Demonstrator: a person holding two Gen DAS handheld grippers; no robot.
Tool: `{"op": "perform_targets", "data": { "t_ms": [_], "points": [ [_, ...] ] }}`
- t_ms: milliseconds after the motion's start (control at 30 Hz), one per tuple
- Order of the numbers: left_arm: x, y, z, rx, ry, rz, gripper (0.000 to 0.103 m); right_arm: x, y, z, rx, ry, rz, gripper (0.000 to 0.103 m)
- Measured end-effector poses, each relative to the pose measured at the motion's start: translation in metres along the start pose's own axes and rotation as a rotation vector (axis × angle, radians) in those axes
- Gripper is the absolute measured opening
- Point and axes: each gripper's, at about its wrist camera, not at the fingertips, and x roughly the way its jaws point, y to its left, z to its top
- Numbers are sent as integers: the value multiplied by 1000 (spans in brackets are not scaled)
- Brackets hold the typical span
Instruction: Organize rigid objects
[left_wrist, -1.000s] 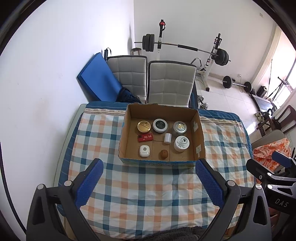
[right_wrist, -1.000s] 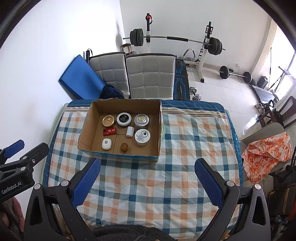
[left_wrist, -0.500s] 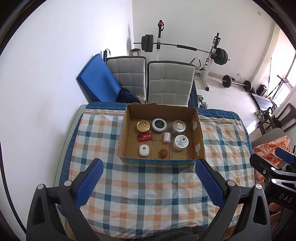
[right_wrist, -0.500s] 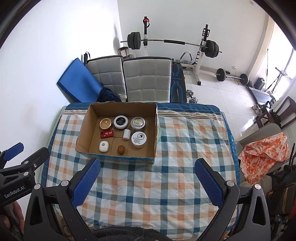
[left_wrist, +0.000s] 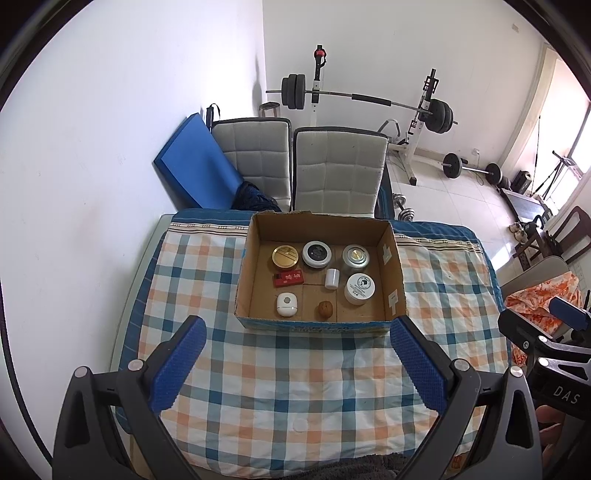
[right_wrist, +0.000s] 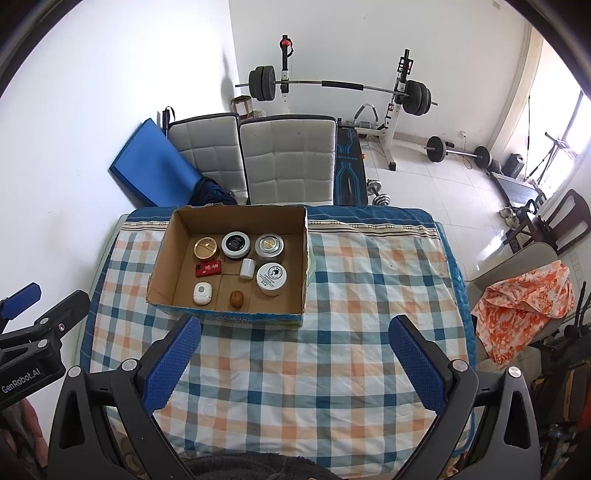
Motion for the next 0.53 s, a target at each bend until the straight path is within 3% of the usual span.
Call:
{"op": "perform_targets", "data": {
  "t_ms": [533],
  "points": [
    [2, -3, 5, 9, 8, -12, 102, -2, 5, -2, 1, -27, -37, 103]
  ]
}}
